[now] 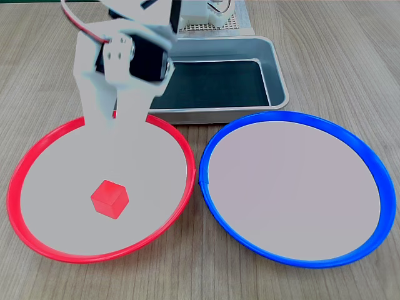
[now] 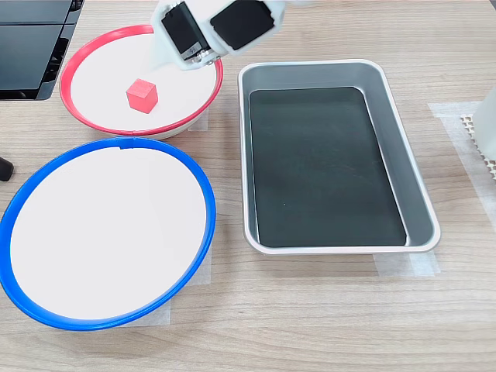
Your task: Move a red block from tray to red dish
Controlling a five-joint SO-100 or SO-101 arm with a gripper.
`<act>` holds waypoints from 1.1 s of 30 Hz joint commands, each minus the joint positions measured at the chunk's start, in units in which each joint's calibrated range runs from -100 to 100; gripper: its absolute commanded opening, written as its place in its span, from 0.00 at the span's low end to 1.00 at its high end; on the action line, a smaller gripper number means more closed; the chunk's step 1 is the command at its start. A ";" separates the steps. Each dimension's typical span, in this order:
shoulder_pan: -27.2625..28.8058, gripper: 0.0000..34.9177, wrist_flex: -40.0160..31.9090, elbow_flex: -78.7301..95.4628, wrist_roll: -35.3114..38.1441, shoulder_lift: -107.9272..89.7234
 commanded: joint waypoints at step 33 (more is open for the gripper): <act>-4.70 0.01 39.59 67.42 -35.46 -106.05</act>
